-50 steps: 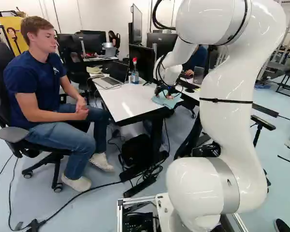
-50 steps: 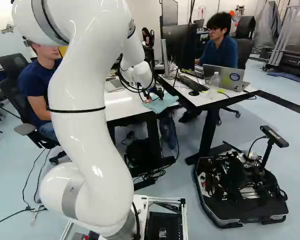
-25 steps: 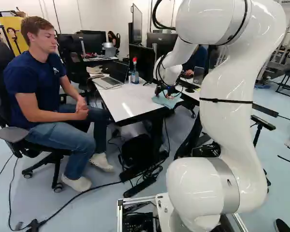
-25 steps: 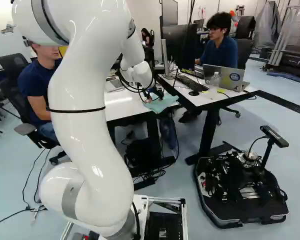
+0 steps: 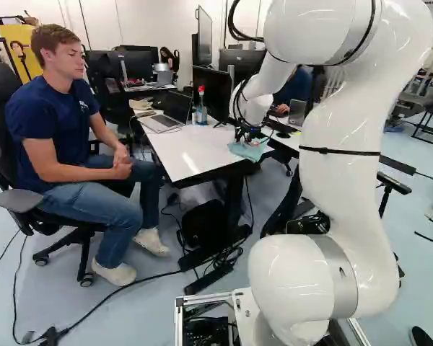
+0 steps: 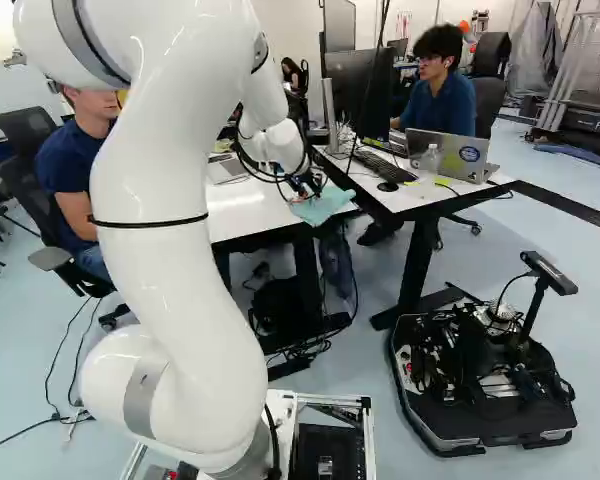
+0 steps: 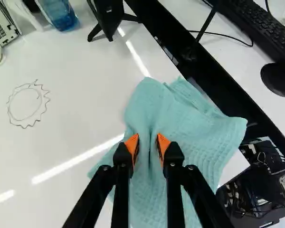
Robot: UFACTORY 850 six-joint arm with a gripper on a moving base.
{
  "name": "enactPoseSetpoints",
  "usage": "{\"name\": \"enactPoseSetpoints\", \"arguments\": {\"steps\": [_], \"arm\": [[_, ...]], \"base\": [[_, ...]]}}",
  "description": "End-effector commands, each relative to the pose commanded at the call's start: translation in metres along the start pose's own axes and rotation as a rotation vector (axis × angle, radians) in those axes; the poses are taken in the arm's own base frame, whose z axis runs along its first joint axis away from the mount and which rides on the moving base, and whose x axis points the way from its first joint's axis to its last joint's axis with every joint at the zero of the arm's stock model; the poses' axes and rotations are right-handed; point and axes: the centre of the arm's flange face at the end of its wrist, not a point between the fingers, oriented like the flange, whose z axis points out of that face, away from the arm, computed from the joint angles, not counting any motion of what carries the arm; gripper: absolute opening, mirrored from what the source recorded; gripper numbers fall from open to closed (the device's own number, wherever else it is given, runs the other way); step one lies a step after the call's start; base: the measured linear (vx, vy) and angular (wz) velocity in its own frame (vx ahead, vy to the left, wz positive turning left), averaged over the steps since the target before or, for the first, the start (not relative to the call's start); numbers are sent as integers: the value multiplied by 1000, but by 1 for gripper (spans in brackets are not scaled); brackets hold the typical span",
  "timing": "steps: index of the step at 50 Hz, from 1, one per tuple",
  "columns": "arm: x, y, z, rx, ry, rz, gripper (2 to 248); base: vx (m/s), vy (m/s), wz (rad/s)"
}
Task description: Clean the table with the green towel
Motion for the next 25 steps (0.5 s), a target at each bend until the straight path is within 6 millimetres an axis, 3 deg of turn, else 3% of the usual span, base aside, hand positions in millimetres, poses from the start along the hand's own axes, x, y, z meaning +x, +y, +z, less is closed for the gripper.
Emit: {"name": "enactPoseSetpoints", "arguments": {"steps": [2,3,7,8,25], "arm": [[1,0,-2,0,4,0,81],[2,0,-4,0,6,0,68],[3,0,-7,0,12,0,68],[3,0,-8,0,13,0,56],[4,0,-9,0,16,0,32]], "base": [[0,0,0],[0,0,0],[0,0,0],[0,0,0],[0,0,0]]}}
